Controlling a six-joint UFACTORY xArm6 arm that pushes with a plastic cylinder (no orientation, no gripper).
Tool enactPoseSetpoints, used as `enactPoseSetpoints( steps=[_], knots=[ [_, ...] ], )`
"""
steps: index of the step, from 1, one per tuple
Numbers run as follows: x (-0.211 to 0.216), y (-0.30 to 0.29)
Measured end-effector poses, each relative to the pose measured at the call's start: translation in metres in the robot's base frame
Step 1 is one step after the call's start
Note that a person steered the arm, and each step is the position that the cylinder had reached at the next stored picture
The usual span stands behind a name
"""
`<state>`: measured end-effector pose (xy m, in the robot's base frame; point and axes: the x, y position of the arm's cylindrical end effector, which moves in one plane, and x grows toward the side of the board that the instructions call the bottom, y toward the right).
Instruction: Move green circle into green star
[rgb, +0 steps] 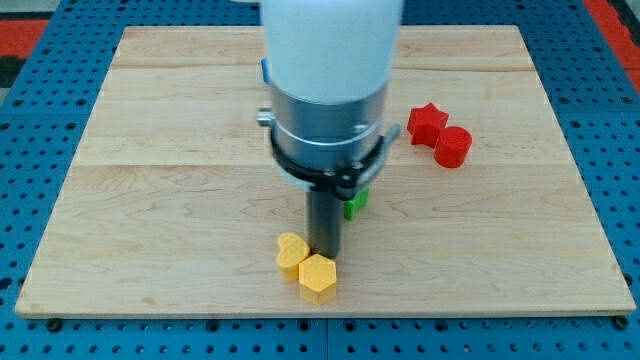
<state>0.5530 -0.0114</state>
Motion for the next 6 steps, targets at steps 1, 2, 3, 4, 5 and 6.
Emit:
enactPoseSetpoints(
  steps=[1,2,3,4,5,6],
  knots=[
    [-0.028,-0.023],
    [-0.057,-0.040],
    [-0.072,-0.050],
    [-0.074,-0.049],
    [-0.070,-0.026],
    [-0.065,-0.004]
  ],
)
